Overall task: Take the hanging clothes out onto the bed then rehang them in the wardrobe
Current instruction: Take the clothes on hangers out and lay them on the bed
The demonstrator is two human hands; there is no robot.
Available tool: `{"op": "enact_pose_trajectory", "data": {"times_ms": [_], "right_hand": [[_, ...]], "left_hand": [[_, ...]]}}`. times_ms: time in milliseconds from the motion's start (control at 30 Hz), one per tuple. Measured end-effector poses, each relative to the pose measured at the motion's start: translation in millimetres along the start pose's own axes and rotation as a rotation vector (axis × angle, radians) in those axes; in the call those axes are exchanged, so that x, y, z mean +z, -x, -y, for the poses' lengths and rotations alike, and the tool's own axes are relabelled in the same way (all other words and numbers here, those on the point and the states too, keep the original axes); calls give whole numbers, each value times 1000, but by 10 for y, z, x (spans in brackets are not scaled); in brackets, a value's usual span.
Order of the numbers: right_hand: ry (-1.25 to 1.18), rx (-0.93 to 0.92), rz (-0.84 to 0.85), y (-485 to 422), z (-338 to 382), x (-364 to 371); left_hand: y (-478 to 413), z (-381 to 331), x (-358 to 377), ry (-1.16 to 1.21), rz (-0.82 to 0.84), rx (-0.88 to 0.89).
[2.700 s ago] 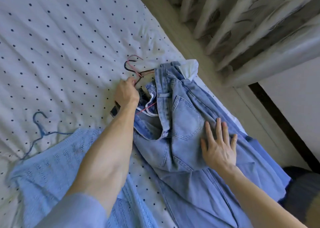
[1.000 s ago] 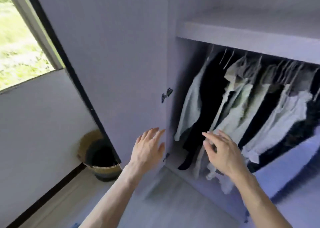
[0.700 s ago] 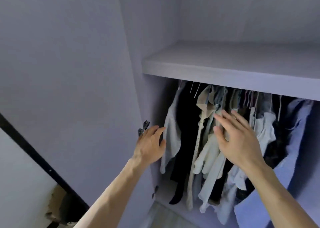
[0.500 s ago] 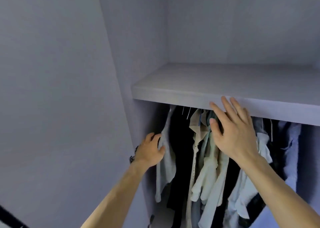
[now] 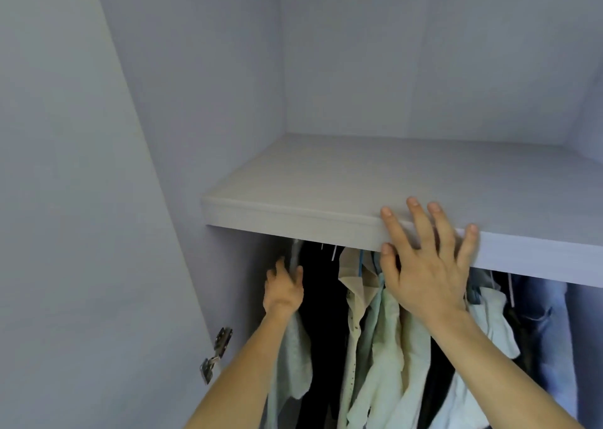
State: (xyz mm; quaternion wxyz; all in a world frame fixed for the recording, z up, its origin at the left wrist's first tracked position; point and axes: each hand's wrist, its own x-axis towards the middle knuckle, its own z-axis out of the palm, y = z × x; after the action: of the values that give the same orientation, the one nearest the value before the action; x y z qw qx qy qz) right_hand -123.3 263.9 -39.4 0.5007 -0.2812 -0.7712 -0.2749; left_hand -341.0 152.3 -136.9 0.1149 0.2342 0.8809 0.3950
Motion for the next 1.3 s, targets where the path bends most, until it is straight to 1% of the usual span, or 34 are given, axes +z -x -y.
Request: {"op": "enact_pose_trajectory", "data": {"times_ms": [100,233,467,600,733,900,1033,1100,1133,1200,1267,1300], "right_hand": [[18,-14,-52,-1,-5,65],[41,-29,-103,-9,-3,145],[65,-33,-149,-32,-4,202],[67,-29,-164,-37,1,221],[54,-14,-139,-38,24,193],[19,10,-53,-46,28,93],[-79,46,23,-70,81,-69],[-118,61,68,62,112,-150],[-155,49,110,192,144,-186],[-307,0,235,565,253,-235],[-513,8,447,1003,408,-270],[-615,46,576,1190,503,-290]], "left_hand": [[-137,-24,125,2,-19,-5],[-256,-63,275,-8,0,4],[-247,-96,348,316,-74,86],[-244,-120,218,383,-118,145],[-251,-172,9,418,-115,196],[81,-22,-90,382,-105,238],[483,316,-63,351,-95,186],[743,515,-89,341,-73,139],[881,631,-111,331,-63,117],[1143,853,-176,310,-41,77],[1392,1039,-285,265,-7,44],[1524,1114,-349,234,6,37]]}}
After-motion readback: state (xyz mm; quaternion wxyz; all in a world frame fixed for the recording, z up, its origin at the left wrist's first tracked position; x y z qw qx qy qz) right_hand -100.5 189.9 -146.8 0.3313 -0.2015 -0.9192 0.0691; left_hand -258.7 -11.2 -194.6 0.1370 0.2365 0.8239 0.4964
